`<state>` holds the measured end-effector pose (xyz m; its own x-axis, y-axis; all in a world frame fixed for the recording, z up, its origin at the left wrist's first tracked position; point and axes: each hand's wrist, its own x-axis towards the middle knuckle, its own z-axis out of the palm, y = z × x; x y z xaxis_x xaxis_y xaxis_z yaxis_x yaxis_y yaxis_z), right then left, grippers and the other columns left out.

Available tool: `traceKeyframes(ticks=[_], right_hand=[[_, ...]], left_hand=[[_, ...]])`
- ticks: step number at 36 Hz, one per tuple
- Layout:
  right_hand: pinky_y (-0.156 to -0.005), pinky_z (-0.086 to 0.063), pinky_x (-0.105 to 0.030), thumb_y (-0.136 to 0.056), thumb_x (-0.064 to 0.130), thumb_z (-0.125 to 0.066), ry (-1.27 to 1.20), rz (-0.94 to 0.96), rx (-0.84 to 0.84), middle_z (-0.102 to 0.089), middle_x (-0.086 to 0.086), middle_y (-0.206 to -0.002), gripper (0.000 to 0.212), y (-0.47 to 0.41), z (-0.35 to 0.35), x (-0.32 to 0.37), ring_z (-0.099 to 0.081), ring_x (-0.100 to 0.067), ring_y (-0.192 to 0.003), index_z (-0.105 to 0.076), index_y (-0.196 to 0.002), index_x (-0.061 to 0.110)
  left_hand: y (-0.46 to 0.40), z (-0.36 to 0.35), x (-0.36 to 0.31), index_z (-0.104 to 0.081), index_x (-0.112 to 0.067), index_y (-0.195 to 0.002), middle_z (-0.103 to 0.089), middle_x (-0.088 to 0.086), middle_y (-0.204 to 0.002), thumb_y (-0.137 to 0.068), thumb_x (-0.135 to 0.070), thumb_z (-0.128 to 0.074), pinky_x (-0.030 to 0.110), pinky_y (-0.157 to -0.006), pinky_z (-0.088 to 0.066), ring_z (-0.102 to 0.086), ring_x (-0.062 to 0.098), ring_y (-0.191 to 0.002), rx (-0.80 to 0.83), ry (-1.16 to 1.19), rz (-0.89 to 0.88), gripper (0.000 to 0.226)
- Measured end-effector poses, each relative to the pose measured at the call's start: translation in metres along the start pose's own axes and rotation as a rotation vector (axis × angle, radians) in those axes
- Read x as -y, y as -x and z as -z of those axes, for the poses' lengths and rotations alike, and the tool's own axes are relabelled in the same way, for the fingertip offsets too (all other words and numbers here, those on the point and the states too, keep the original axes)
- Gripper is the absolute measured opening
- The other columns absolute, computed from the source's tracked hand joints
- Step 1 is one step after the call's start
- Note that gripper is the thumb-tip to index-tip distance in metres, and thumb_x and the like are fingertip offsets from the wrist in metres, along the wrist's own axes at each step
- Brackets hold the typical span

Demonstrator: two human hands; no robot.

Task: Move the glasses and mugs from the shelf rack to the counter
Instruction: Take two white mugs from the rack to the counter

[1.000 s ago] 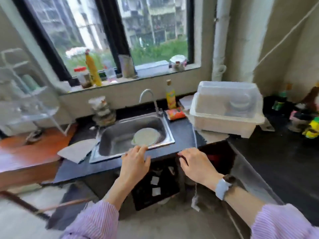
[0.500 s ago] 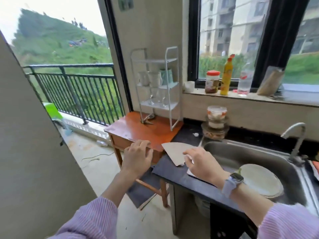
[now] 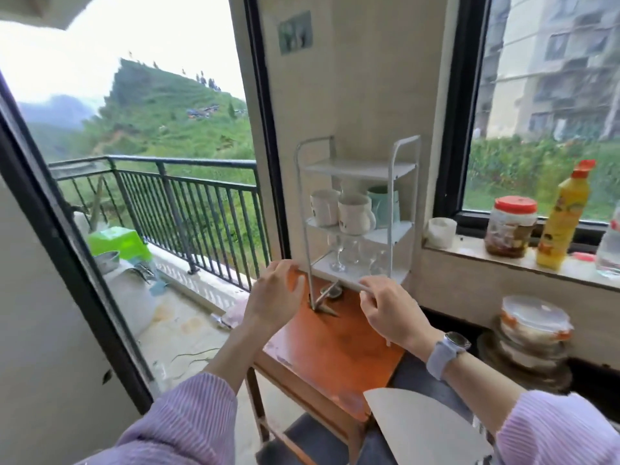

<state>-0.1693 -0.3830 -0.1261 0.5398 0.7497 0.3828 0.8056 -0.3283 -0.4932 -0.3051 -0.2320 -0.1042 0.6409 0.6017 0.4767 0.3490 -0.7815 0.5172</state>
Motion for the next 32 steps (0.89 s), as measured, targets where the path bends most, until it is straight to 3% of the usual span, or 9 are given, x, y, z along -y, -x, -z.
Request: traceKeyframes(ticks=[8, 14, 20, 22, 24, 26, 27, 29, 32], right_hand=[[-0.107, -0.033, -0.034, -0.093, 0.018, -0.044, 0.012, -0.114, -0.098, -0.042, -0.015, -0.139, 0.048, -0.104, -0.029, -0.022, -0.038, -0.027, -0.130, -0.033, -0.139, 0.006], [-0.102, -0.037, -0.038, -0.091, 0.014, -0.047, 0.076, -0.211, -0.236, -0.037, -0.018, -0.138, 0.050, -0.181, -0.048, -0.031, -0.039, -0.033, -0.124, -0.029, -0.136, 0.003], [-0.106, -0.031, -0.040, -0.091, 0.016, -0.048, 0.120, -0.408, -0.290, -0.039, -0.020, -0.136, 0.053, -0.232, -0.062, -0.051, -0.037, -0.035, -0.125, -0.027, -0.138, 0.004], [-0.102, -0.036, -0.041, -0.090, 0.016, -0.051, 0.082, -0.432, -0.338, -0.045, -0.019, -0.131, 0.048, -0.240, -0.065, -0.058, -0.042, -0.034, -0.121, -0.034, -0.134, 0.006], [-0.094, -0.042, -0.031, -0.089, 0.015, -0.055, 0.000, -0.442, -0.410, -0.054, -0.015, -0.120, 0.034, -0.246, -0.066, -0.066, -0.049, -0.029, -0.112, -0.045, -0.120, 0.006], [-0.070, -0.042, -0.009, -0.087, 0.017, -0.060, -0.160, -0.494, -0.482, -0.058, 0.001, -0.093, 0.017, -0.252, -0.064, -0.071, -0.055, -0.015, -0.087, -0.049, -0.100, 0.014], [-0.057, -0.038, -0.006, -0.086, 0.021, -0.061, -0.229, -0.542, -0.495, -0.054, 0.008, -0.080, 0.015, -0.254, -0.062, -0.073, -0.053, -0.011, -0.075, -0.048, -0.090, 0.017], [-0.051, -0.035, -0.017, -0.086, 0.032, -0.059, -0.343, -0.668, -0.457, -0.047, 0.005, -0.064, 0.025, -0.258, -0.059, -0.078, -0.047, -0.014, -0.063, -0.047, -0.073, 0.015], [-0.061, -0.041, -0.026, -0.087, 0.039, -0.056, -0.595, -0.811, -0.339, -0.048, 0.001, -0.061, 0.029, -0.259, -0.052, -0.079, -0.048, -0.016, -0.063, -0.050, -0.069, 0.016]], left_hand=[[-0.107, -0.058, 0.049, -0.055, -0.010, -0.120, -0.060, 0.008, -0.118, -0.091, -0.019, -0.051, 0.025, -0.086, -0.042, -0.058, 0.022, -0.106, 0.055, 0.151, -0.049, 0.031], [-0.186, -0.107, 0.079, -0.050, -0.012, -0.123, -0.056, 0.007, -0.119, -0.090, -0.022, -0.053, 0.026, -0.088, -0.038, -0.054, 0.023, -0.109, 0.144, 0.257, -0.090, 0.035], [-0.252, -0.141, 0.088, -0.045, -0.011, -0.129, -0.051, 0.011, -0.129, -0.091, -0.022, -0.052, 0.034, -0.095, -0.039, -0.049, 0.026, -0.118, 0.189, 0.346, -0.157, 0.040], [-0.262, -0.151, 0.086, -0.049, -0.009, -0.124, -0.054, 0.011, -0.124, -0.092, -0.021, -0.052, 0.030, -0.088, -0.038, -0.050, 0.026, -0.114, 0.189, 0.398, -0.171, 0.034], [-0.269, -0.161, 0.083, -0.054, -0.007, -0.116, -0.059, 0.010, -0.117, -0.092, -0.021, -0.051, 0.027, -0.082, -0.039, -0.054, 0.024, -0.107, 0.191, 0.470, -0.157, 0.028], [-0.273, -0.167, 0.079, -0.060, -0.008, -0.104, -0.066, 0.005, -0.099, -0.093, -0.021, -0.051, 0.017, -0.072, -0.042, -0.060, 0.019, -0.093, 0.186, 0.599, -0.128, 0.019], [-0.274, -0.168, 0.077, -0.061, -0.010, -0.098, -0.066, -0.001, -0.089, -0.093, -0.021, -0.052, 0.009, -0.065, -0.042, -0.061, 0.012, -0.085, 0.181, 0.677, -0.102, 0.016], [-0.276, -0.171, 0.075, -0.062, -0.014, -0.090, -0.062, -0.012, -0.077, -0.092, -0.021, -0.054, 0.003, -0.059, -0.043, -0.059, -0.001, -0.073, 0.171, 0.797, -0.057, 0.011], [-0.282, -0.176, 0.075, -0.063, -0.014, -0.083, -0.063, -0.009, -0.074, -0.092, -0.023, -0.053, 0.006, -0.057, -0.044, -0.058, -0.003, -0.067, 0.220, 0.905, 0.006, 0.016]])
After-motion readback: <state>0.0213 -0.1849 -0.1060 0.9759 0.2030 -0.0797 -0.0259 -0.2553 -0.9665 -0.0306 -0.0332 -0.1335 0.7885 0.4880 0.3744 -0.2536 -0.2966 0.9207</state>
